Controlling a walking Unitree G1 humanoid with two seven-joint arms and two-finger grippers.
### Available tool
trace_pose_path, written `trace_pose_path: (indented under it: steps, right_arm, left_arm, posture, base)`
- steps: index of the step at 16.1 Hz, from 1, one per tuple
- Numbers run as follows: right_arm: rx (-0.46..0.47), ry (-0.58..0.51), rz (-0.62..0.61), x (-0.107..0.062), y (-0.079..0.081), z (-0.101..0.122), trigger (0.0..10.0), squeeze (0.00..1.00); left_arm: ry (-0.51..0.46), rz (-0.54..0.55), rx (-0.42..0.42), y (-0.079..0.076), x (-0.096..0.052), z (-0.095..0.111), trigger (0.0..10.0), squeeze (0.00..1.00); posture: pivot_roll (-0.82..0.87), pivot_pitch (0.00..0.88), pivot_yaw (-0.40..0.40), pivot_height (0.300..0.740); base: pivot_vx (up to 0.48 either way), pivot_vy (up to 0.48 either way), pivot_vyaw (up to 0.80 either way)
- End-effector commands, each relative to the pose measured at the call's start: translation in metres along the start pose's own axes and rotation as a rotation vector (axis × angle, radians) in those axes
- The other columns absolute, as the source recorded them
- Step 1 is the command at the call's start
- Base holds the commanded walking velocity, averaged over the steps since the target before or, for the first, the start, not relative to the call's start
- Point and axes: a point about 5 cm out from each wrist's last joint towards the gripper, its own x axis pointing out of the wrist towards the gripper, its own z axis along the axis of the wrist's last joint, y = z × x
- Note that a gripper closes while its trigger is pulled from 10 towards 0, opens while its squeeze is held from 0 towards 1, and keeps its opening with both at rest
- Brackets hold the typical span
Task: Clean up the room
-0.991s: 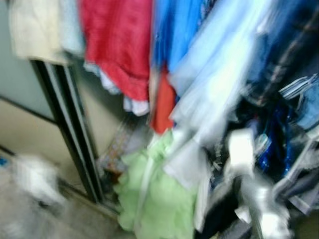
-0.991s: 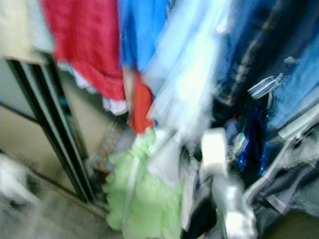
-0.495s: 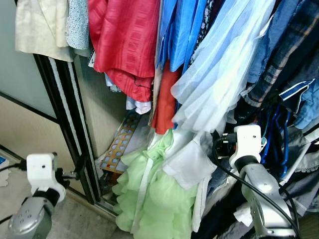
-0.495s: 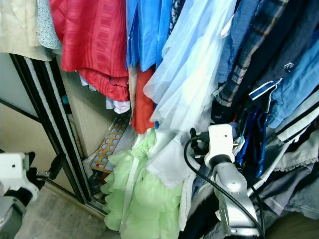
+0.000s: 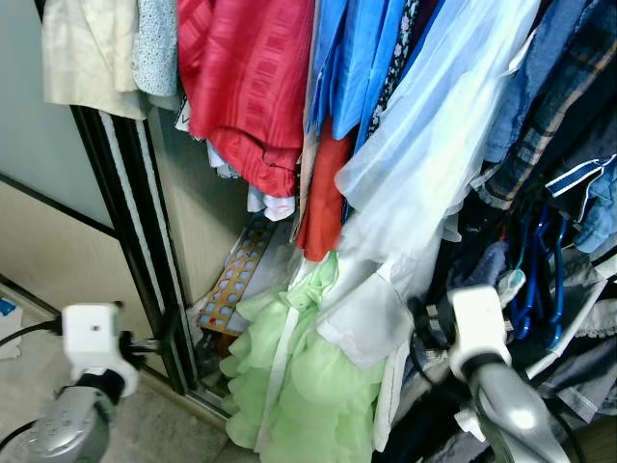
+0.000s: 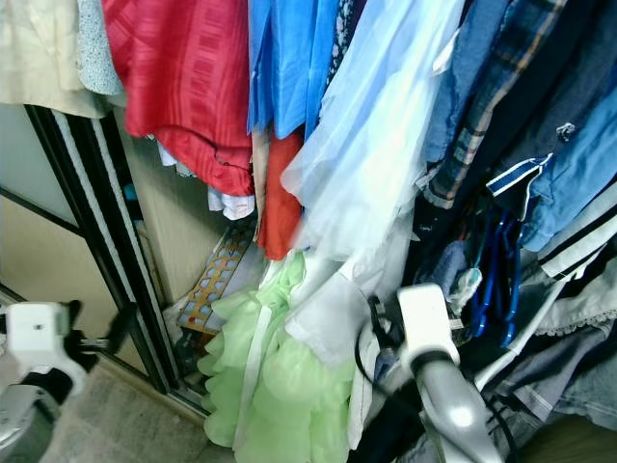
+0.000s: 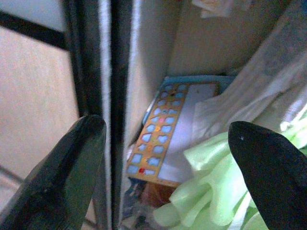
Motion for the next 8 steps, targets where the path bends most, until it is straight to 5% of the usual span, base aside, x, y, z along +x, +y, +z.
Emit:
trace_pose_path:
  steps: [1, 5, 8]
  right_arm:
    - [-0.018, -0.028, 0.006, -0.005, -0.003, 0.008, 10.0, 0.0]
    - [-0.036, -0.059, 0.042, -0.008, -0.002, 0.016, 10.0, 0.0]
    - [-0.139, -0.079, 0.107, -0.008, 0.008, 0.021, 10.0, 0.0]
  left_arm:
    - [-0.019, 0.003, 0.008, -0.004, 0.002, 0.003, 10.0, 0.0]
    - [-0.01, 0.018, -0.005, -0.008, -0.003, -0.004, 10.0, 0.0]
    - [-0.023, 0.041, -0.002, -0.006, -0.003, -0.002, 10.0, 0.0]
  posture:
    - [0.01, 0.0, -0.095, 0.74]
    - [0.0, 0.0, -0.089, 0.74]
    - [0.01, 0.0, -0.103, 0.74]
  base:
    - [0.0, 0.0, 0.0]
    - [0.0, 0.0, 0.0]
    - [0.0, 0.0, 0.8]
